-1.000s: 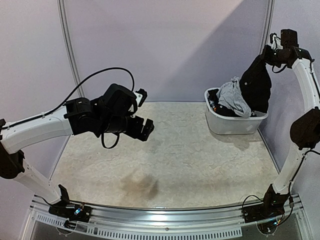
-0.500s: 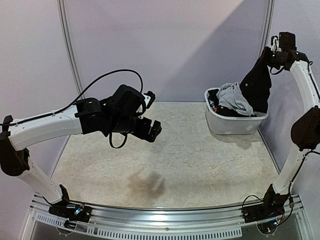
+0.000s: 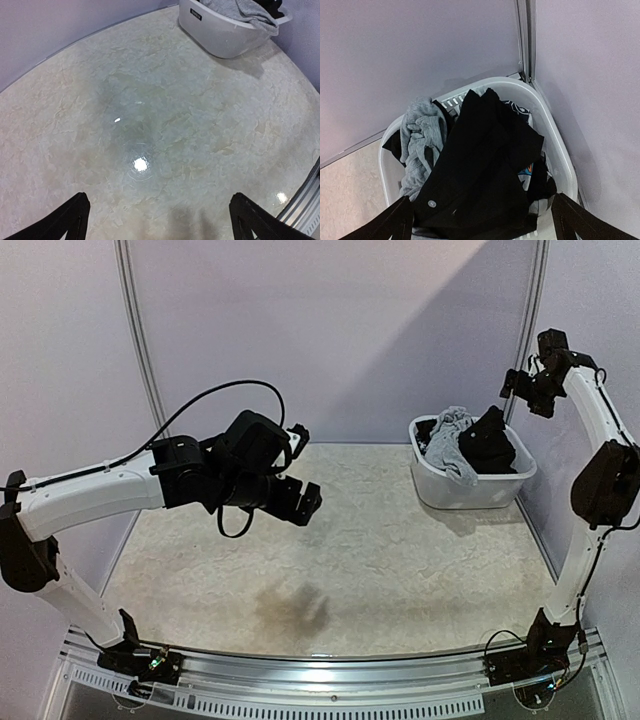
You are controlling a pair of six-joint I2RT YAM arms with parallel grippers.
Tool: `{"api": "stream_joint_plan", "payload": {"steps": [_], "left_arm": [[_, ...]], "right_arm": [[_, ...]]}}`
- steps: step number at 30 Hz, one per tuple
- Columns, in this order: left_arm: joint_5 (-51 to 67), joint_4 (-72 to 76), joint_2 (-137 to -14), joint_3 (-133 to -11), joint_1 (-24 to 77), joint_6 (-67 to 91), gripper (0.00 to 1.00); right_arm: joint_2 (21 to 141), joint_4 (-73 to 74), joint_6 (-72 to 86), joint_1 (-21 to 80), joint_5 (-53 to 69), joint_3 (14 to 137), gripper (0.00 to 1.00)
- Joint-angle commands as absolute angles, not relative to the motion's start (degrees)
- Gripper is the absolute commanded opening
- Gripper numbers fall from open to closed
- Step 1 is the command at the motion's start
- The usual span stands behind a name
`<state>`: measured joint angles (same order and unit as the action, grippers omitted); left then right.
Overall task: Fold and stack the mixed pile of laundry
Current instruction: Place the crumpled shirt in the bin, then pick up the crumpled tank top from the bin.
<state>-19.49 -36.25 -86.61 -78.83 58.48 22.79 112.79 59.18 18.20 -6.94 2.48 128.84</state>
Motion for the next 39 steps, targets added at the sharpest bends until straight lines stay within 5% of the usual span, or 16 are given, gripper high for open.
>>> {"api": "stream_joint_plan", "payload": {"steps": [1, 12, 24, 33, 39], "left_arm": [[-19.6, -38.29, -85.93, -80.33, 57.74, 22.76, 1.0], [-21.09, -39.3, -84.32, -78.94, 57.71, 23.13, 1.0], [-20.41, -39.35, -80.87, -74.91, 57.75, 25.63, 0.99], [-21.07, -39.38, -78.95, -73.02, 57.75, 27.17, 1.0], [-21.49, -38.89, -77.24, -70.99, 57.84, 28.64, 0.99]], "right_arm": [[107.1, 65.89, 18.14, -5.01, 1.63, 127.03, 0.98], [92.48, 59.14, 22.75, 7.87, 8.47, 103.12, 0.94], [96.2, 56.52, 25.88, 10.89, 8.63, 93.24, 0.81], [99.78, 54.81, 25.24, 11.07, 9.38, 91.78, 0.58], [100.69, 54.92, 24.18, 11.19, 9.88, 91.93, 0.23]]}}
